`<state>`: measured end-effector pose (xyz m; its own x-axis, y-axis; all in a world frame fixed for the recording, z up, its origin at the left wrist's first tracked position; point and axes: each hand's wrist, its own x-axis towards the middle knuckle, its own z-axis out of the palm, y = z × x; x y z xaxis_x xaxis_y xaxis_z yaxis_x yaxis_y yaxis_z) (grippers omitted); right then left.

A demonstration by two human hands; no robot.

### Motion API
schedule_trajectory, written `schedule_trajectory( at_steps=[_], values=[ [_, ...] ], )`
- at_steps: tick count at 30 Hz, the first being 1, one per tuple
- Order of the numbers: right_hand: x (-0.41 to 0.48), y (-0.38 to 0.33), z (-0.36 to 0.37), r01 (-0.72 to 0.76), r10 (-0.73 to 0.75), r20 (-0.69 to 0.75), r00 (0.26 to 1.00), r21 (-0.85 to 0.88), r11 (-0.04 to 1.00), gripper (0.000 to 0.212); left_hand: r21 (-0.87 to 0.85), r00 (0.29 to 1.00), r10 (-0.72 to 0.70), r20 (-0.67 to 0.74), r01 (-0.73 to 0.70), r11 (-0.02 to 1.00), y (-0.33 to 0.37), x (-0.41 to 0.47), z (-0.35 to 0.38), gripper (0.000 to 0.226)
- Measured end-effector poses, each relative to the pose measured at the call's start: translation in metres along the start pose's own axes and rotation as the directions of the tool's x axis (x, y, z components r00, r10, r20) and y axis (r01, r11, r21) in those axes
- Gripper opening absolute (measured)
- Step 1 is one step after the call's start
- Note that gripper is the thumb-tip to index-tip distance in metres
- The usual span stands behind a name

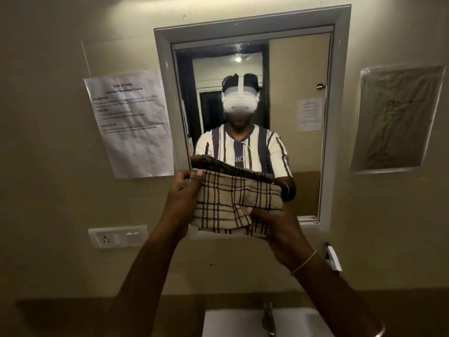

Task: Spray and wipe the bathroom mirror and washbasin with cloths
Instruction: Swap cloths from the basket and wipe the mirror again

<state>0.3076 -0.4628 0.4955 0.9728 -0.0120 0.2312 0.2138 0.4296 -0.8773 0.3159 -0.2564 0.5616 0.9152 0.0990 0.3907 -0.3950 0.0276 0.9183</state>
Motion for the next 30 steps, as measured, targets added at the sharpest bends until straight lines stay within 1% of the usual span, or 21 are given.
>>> schedule_trajectory(
  at_steps=[2, 3, 5, 7, 9, 10, 11, 13, 14, 16, 17, 19, 21, 22, 23, 25, 27, 30],
  values=[
    [0.001, -0.002, 0.003, 0.069, -0.086, -0.099, 0.991, -0.163, 0.984, 0.043, -0.031, 0.999, -0.041, -0.022, 0.040, 0.999, -0.009, -0.005, 0.002, 0.031],
    [0.000, -0.003, 0.004, 0.083, -0.105, -0.113, 0.988, -0.188, 0.979, 0.043, -0.046, 0.998, -0.053, -0.030, 0.052, 0.998, -0.012, -0.008, 0.004, 0.031],
    [0.000, -0.007, 0.005, 0.075, -0.092, -0.097, 0.991, -0.162, 0.984, 0.045, -0.049, 0.997, -0.067, -0.036, 0.066, 0.997, -0.016, -0.010, 0.002, 0.032],
    [0.001, -0.012, 0.002, 0.027, -0.031, -0.042, 0.999, -0.099, 0.995, 0.049, -0.038, 0.995, -0.097, -0.008, 0.097, 0.995, -0.017, -0.010, -0.003, 0.040],
    [0.003, -0.022, -0.003, -0.023, 0.027, 0.067, 0.997, -0.063, 0.998, 0.051, -0.053, 0.987, -0.150, 0.063, 0.153, 0.987, -0.017, -0.010, -0.012, 0.046],
    [0.003, -0.029, -0.005, -0.043, 0.052, 0.127, 0.991, -0.074, 0.996, 0.052, -0.048, 0.978, -0.175, 0.111, 0.182, 0.982, -0.019, -0.010, -0.018, 0.048],
    [0.003, -0.035, -0.008, -0.057, 0.076, 0.185, 0.980, -0.104, 0.993, 0.051, -0.021, 0.966, -0.198, 0.167, 0.204, 0.979, -0.020, -0.012, -0.023, 0.048],
    [0.005, -0.048, -0.010, -0.082, 0.137, 0.277, 0.951, -0.201, 0.976, 0.046, 0.087, 0.922, -0.236, 0.306, 0.220, 0.972, -0.022, -0.015, -0.030, 0.044],
    [0.006, -0.053, -0.009, -0.107, 0.182, 0.308, 0.934, -0.246, 0.963, 0.044, 0.141, 0.889, -0.258, 0.378, 0.220, 0.965, -0.024, -0.017, -0.032, 0.043],
    [0.009, -0.060, -0.006, -0.178, 0.285, 0.351, 0.892, -0.306, 0.935, 0.042, 0.189, 0.813, -0.294, 0.503, 0.229, 0.955, -0.029, -0.020, -0.032, 0.043],
    [0.010, -0.062, -0.004, -0.217, 0.330, 0.365, 0.871, -0.317, 0.923, 0.041, 0.186, 0.783, -0.302, 0.543, 0.239, 0.953, -0.032, -0.021, -0.029, 0.043],
    [0.010, -0.062, 0.000, -0.300, 0.385, 0.384, 0.839, -0.265, 0.916, 0.037, 0.133, 0.762, -0.295, 0.576, 0.269, 0.954, -0.039, -0.026, -0.022, 0.042],
    [0.010, -0.055, -0.002, -0.382, 0.389, 0.384, 0.838, -0.097, 0.919, 0.040, 0.047, 0.781, -0.272, 0.562, 0.299, 0.953, -0.047, -0.031, -0.017, 0.043],
    [0.010, -0.050, -0.004, -0.399, 0.370, 0.381, 0.847, -0.002, 0.917, 0.043, 0.006, 0.795, -0.263, 0.547, 0.310, 0.951, -0.050, -0.034, -0.015, 0.044],
    [0.010, -0.044, -0.007, -0.400, 0.342, 0.375, 0.862, 0.089, 0.912, 0.047, -0.029, 0.806, -0.256, 0.533, 0.320, 0.947, -0.051, -0.036, -0.014, 0.045],
    [0.008, -0.034, -0.010, -0.380, 0.296, 0.341, 0.892, 0.211, 0.901, 0.054, -0.082, 0.831, -0.251, 0.497, 0.333, 0.939, -0.049, -0.039, -0.011, 0.049],
    [0.003, -0.025, -0.011, -0.369, 0.294, 0.289, 0.911, 0.250, 0.895, 0.059, -0.108, 0.862, -0.235, 0.450, 0.314, 0.943, -0.044, -0.042, -0.007, 0.048],
    [-0.007, -0.011, -0.012, -0.389, 0.339, 0.241, 0.909, 0.201, 0.899, 0.061, -0.132, 0.904, -0.175, 0.390, 0.243, 0.961, -0.037, -0.044, 0.000, 0.042]
  ],
)
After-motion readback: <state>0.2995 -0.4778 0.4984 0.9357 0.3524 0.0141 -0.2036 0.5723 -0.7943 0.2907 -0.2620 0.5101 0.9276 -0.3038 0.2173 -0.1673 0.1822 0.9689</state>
